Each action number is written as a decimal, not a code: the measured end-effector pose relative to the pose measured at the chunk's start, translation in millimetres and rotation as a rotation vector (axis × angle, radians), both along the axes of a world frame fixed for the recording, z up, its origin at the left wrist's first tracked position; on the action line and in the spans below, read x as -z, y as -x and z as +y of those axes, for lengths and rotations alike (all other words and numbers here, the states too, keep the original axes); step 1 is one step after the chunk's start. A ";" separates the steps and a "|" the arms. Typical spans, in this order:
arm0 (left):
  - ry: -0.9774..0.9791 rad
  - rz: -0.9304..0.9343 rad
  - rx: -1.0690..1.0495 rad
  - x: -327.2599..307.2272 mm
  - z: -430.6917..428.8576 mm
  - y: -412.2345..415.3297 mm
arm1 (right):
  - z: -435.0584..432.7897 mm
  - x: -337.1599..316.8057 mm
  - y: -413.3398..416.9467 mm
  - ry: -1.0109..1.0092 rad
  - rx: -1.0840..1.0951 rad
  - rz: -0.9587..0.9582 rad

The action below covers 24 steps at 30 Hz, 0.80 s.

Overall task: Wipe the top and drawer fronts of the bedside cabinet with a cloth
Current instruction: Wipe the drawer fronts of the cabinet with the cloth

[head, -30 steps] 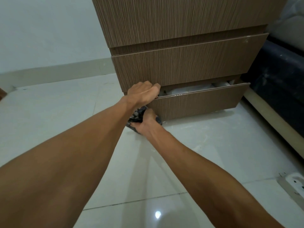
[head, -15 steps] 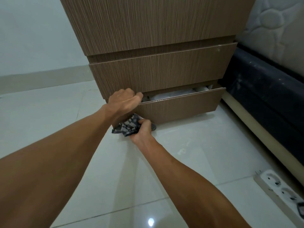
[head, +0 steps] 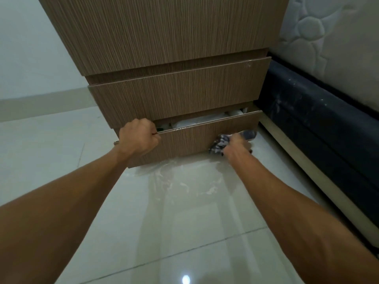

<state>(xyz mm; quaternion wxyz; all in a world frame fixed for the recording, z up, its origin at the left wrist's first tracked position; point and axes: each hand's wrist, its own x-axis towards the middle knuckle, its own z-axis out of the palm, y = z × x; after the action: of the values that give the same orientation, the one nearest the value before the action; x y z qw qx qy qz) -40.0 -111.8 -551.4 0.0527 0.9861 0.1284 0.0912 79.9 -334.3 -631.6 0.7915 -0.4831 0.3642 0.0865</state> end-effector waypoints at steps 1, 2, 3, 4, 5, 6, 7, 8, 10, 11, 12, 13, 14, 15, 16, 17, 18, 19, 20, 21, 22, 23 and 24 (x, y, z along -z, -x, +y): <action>-0.050 -0.063 0.026 5.9 -2.8 5.3 | -10.1 0.7 -2.8 0.026 0.061 0.001; -0.101 -0.115 0.072 14.0 -6.1 11.9 | -16.4 7.4 -10.3 0.023 0.123 -0.030; -0.146 -0.140 0.132 23.7 -9.9 19.5 | -24.6 4.5 -8.3 0.051 0.126 -0.057; -0.193 -0.126 0.188 34.0 -13.3 26.8 | -31.1 2.4 -7.3 0.055 0.139 -0.087; -0.245 -0.086 0.228 43.8 -15.6 33.0 | -37.8 -0.3 -6.3 0.088 0.140 -0.107; -0.293 -0.047 0.248 52.8 -15.3 36.9 | -42.4 1.0 -6.4 0.081 0.164 -0.119; -0.329 -0.014 0.249 59.4 -14.1 39.0 | -46.4 -3.4 -2.9 0.094 0.166 -0.133; -0.353 0.010 0.239 63.9 -11.8 39.6 | -47.6 -8.2 0.9 0.091 0.156 -0.152; -0.391 0.044 0.223 67.8 -7.3 38.5 | -48.8 -10.6 4.4 0.059 0.155 -0.181; -0.414 0.058 0.216 67.6 -7.1 37.8 | -49.4 -11.6 5.5 0.053 0.144 -0.185; -0.437 0.069 0.205 67.6 -7.1 36.8 | -48.3 -12.4 7.9 0.037 0.127 -0.193; -0.455 0.079 0.189 67.7 -7.3 35.2 | -47.0 -11.5 8.3 0.032 0.117 -0.189; -0.467 0.090 0.172 67.3 -7.8 33.5 | -44.8 -9.3 8.6 0.014 0.118 -0.184; -0.474 0.100 0.155 67.4 -8.5 31.4 | -42.6 -8.4 9.0 0.021 0.111 -0.178; -0.477 0.109 0.141 67.5 -9.2 29.3 | -40.0 -7.8 9.2 0.016 0.116 -0.179; -0.478 0.116 0.129 67.1 -10.4 27.1 | -38.0 -7.0 8.9 0.023 0.104 -0.177; -0.477 0.121 0.120 66.4 -11.3 24.7 | -35.6 -6.8 8.9 0.023 0.098 -0.182; -0.474 0.125 0.112 65.4 -11.8 22.4 | -33.4 -7.3 8.5 0.032 0.089 -0.185; -0.469 0.130 0.107 64.2 -12.3 20.3 | -31.1 -7.8 8.4 0.033 0.090 -0.197; -0.458 0.136 0.104 63.2 -12.5 18.3 | -28.8 -7.3 6.7 0.049 0.092 -0.213; -0.441 0.141 0.104 62.4 -12.7 17.0 | -26.2 -7.8 6.4 0.079 0.100 -0.236; -0.421 0.146 0.106 61.9 -12.7 16.1 | -24.0 -8.2 6.2 0.129 0.100 -0.267; -0.401 0.145 0.108 61.6 -12.8 15.6 | -21.6 -8.9 7.5 0.181 0.096 -0.301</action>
<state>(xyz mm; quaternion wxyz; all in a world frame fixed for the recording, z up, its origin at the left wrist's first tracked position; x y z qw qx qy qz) -55.6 -124.6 -612.9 -0.1489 0.9863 0.0583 0.0407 72.4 -355.9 -622.7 0.7935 -0.5420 0.2706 -0.0576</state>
